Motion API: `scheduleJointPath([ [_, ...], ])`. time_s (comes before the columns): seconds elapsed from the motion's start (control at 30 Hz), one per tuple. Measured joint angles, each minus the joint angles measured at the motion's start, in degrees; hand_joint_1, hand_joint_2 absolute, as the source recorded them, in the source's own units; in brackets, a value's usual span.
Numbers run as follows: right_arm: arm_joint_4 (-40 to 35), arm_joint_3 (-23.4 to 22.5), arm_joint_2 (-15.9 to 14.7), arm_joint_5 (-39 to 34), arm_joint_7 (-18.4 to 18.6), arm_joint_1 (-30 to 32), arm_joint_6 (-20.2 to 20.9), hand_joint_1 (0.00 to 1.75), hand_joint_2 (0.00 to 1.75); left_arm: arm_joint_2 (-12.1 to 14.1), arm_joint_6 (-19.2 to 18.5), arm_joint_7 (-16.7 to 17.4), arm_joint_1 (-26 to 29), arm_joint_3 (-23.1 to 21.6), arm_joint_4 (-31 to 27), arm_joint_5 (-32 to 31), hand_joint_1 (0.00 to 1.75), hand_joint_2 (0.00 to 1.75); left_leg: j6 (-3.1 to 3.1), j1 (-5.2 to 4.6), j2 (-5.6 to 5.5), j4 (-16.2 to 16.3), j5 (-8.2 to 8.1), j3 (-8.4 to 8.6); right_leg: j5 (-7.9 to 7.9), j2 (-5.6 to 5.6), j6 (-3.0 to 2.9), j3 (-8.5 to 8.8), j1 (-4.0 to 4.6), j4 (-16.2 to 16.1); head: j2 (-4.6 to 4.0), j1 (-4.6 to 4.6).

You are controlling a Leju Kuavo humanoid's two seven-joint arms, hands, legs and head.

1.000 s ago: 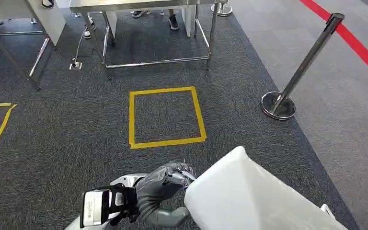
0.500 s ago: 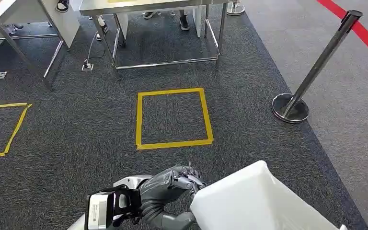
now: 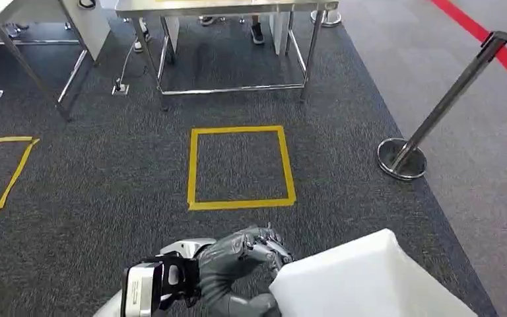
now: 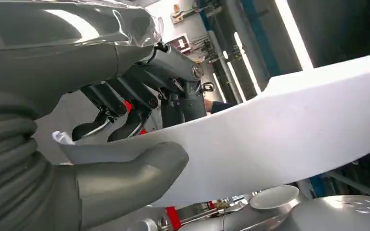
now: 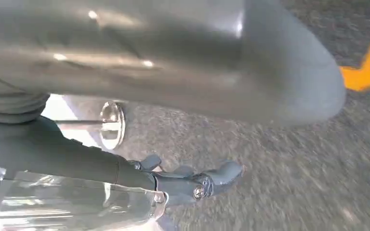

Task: Take the parts from the cabinet and place them on the table.

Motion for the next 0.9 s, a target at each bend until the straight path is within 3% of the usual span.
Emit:
scheduleJointPath([
  [0.07,0.00,0.02,0.04,0.04,-0.09,0.22,-0.09,0.00,0.00,0.02,0.00,0.33,0.19,-0.09,0.02,0.00,1.75,1.75,0.10,-0.04,-0.18,0.03,-0.65,0.36,-2.90,0.00,0.36,-5.29,0.05,7.32,0.00,0.19],
  [0.1,0.00,0.02,0.15,0.09,-0.09,0.45,-0.09,0.00,0.00,0.02,0.00,0.37,0.24,-0.13,0.02,0.02,1.75,1.75,0.07,-0.04,-0.32,0.04,-1.01,0.77,-2.49,0.00,0.47,-6.42,0.02,7.69,0.00,0.17],
  [0.13,0.00,0.02,0.20,0.09,-0.11,0.51,-0.09,0.00,0.00,0.02,0.02,0.50,0.26,-0.17,0.02,0.06,1.75,1.75,-0.08,-0.01,-0.38,0.05,-1.48,1.44,-0.62,-0.01,0.55,-6.14,-0.03,5.39,0.00,0.24],
  [0.17,0.00,0.02,0.20,0.11,-0.13,0.47,-0.13,0.00,0.00,0.02,0.04,0.50,0.25,-0.22,0.02,0.13,1.75,1.75,-0.27,0.05,-0.39,0.06,-2.00,2.22,1.98,-0.01,0.58,-4.74,-0.10,1.14,0.00,0.17],
  [0.23,0.00,0.02,0.13,0.26,-0.18,0.59,-0.20,0.00,0.00,0.04,0.15,0.50,0.25,-0.35,0.02,0.20,1.75,1.75,-0.86,-0.01,-0.19,-0.02,-3.31,3.06,8.68,-0.04,0.54,-1.02,-0.26,-9.61,0.00,0.26],
  [0.27,0.00,0.02,0.35,0.26,-0.20,0.45,-0.20,0.00,0.00,0.11,0.22,0.57,0.20,-0.46,0.07,0.20,1.75,1.75,-1.27,-0.15,-0.24,0.07,-3.80,3.85,7.01,-0.14,-0.08,-1.36,0.09,-9.62,-0.02,0.24],
  [0.3,-0.02,0.02,0.30,0.26,-0.33,0.36,-0.26,0.00,0.00,0.07,0.37,0.63,0.12,-0.55,0.04,0.24,1.75,1.75,-1.55,-0.16,-0.23,-0.03,-3.95,3.86,7.18,-0.24,-0.81,-1.23,0.34,-9.47,0.00,0.04],
  [0.37,-0.02,0.02,0.33,0.48,-0.44,0.54,-0.28,0.00,0.00,0.00,0.50,0.79,0.09,-0.70,-0.04,0.24,1.75,1.75,-2.09,-0.15,-0.22,0.46,-3.74,4.07,7.36,-0.11,-1.64,-0.87,0.41,-9.56,0.00,0.12],
  [0.4,-0.02,0.02,0.35,0.50,-0.46,0.51,-0.28,0.00,0.00,0.00,0.52,0.79,0.07,-0.70,-0.15,0.24,1.75,1.75,-2.35,-0.20,-0.24,2.38,-3.04,3.16,7.23,0.10,-1.96,-0.13,-0.02,-9.61,0.00,0.08],
  [0.43,-0.07,0.02,0.24,0.57,-0.48,0.51,-0.33,0.00,0.00,0.00,0.55,0.83,0.05,-0.72,-0.15,0.24,1.75,1.75,-2.69,-0.16,-0.05,5.95,-1.82,0.83,6.81,-0.03,-2.47,0.50,-0.07,-9.90,0.00,0.08],
  [0.47,-0.07,0.02,0.24,0.61,-0.50,0.43,-0.33,0.00,0.00,0.02,0.57,0.81,-0.06,-0.74,-0.18,0.24,1.75,1.75,-3.03,-0.02,-0.05,9.99,-1.61,-1.89,6.35,-0.03,-2.79,1.00,-0.10,-9.99,0.00,-0.31],
  [0.5,-0.07,0.02,0.28,0.68,-0.52,0.35,-0.33,0.00,0.00,0.02,0.59,0.83,-0.11,-0.74,-0.17,0.26,1.75,1.75,-3.30,0.20,-0.04,13.80,-2.88,-4.80,5.83,0.02,-2.97,1.41,-0.12,-9.99,0.00,-0.18],
  [0.53,-0.07,0.02,0.33,0.74,-0.55,0.39,-0.33,0.00,0.00,0.09,0.61,0.83,-0.03,-0.81,-0.13,0.24,1.75,1.75,-3.55,0.39,-0.04,16.90,-5.31,-7.44,5.34,0.04,-3.02,1.84,-0.14,-9.99,0.00,-0.27],
  [0.57,-0.07,0.02,0.33,0.79,-0.57,0.46,-0.33,0.00,0.00,0.20,0.61,0.83,0.00,-0.92,-0.13,0.24,1.75,1.75,-3.74,0.53,-0.03,18.98,-7.58,-9.63,4.81,0.05,-3.01,2.38,-0.14,-9.99,0.00,-0.25],
  [0.6,-0.07,0.02,0.33,0.90,-0.57,0.52,-0.33,0.00,0.00,0.28,0.63,0.83,0.00,-1.00,-0.11,0.24,1.75,1.75,-3.83,0.62,0.02,19.07,-8.28,-10.89,4.25,0.08,-2.94,3.05,-0.15,-9.99,0.00,-0.22],
  [0.63,-0.07,0.02,0.35,0.87,-0.61,0.50,-0.33,0.00,0.00,0.33,0.66,0.83,0.01,-1.09,-0.11,0.22,1.75,1.75,-3.77,0.64,0.08,17.10,-7.39,-10.83,3.69,0.12,-2.87,3.81,-0.15,-9.99,0.00,-0.29],
  [0.67,-0.07,0.02,0.37,0.87,-0.63,0.45,-0.33,0.00,0.00,0.31,0.68,0.83,0.00,-1.18,-0.11,0.17,1.75,1.75,-3.60,0.64,0.11,13.51,-5.25,-9.76,3.11,0.17,-2.76,4.61,-0.15,-10.00,0.00,-0.24],
  [0.73,-0.07,0.02,0.46,0.87,-0.70,0.42,-0.33,0.00,0.00,0.31,0.68,0.83,-0.03,-1.22,-0.11,0.17,1.75,1.75,-2.92,0.48,0.26,4.14,1.35,-6.41,1.90,0.19,-2.44,6.07,-0.13,-10.07,0.00,-0.25],
  [0.77,-0.07,0.02,0.57,0.87,-0.70,0.32,-0.33,0.00,0.00,0.35,0.68,0.83,0.05,-1.22,-0.11,0.17,1.75,1.75,-2.63,0.01,0.25,2.26,3.33,-5.87,1.23,0.23,-2.01,6.59,0.14,-9.93,0.00,-0.12],
  [0.8,-0.07,0.02,0.61,0.87,-0.72,0.25,-0.33,0.00,0.00,0.35,0.70,0.83,0.03,-1.27,-0.11,0.11,1.75,1.75,-2.43,0.04,0.05,2.34,1.18,-5.72,0.56,0.38,-1.49,6.79,0.07,-10.22,0.00,-0.25],
  [0.83,-0.11,0.02,0.50,0.87,-0.74,0.16,-0.33,0.00,0.00,0.26,0.72,0.85,-0.03,-1.25,-0.15,0.09,1.75,1.75,-2.21,-0.06,0.00,2.16,1.34,-4.91,0.21,0.22,-1.09,7.28,0.03,-10.95,0.00,-0.31],
  [0.87,-0.09,0.02,0.79,0.96,-0.83,0.22,-0.33,0.00,0.00,0.18,0.77,0.88,-0.04,-1.29,-0.17,0.09,1.75,1.75,-1.68,-0.01,-0.14,1.51,1.66,-4.45,1.42,0.24,-0.68,7.93,0.00,-9.70,0.00,-0.27],
  [0.9,-0.09,0.02,0.72,0.96,-0.92,0.28,-0.33,0.00,0.00,0.07,0.85,0.88,-0.13,-1.33,-0.22,0.09,1.75,1.75,-1.26,0.20,-0.18,1.39,1.40,-2.62,1.89,0.24,-0.36,8.46,0.00,-9.21,0.00,-0.25],
])
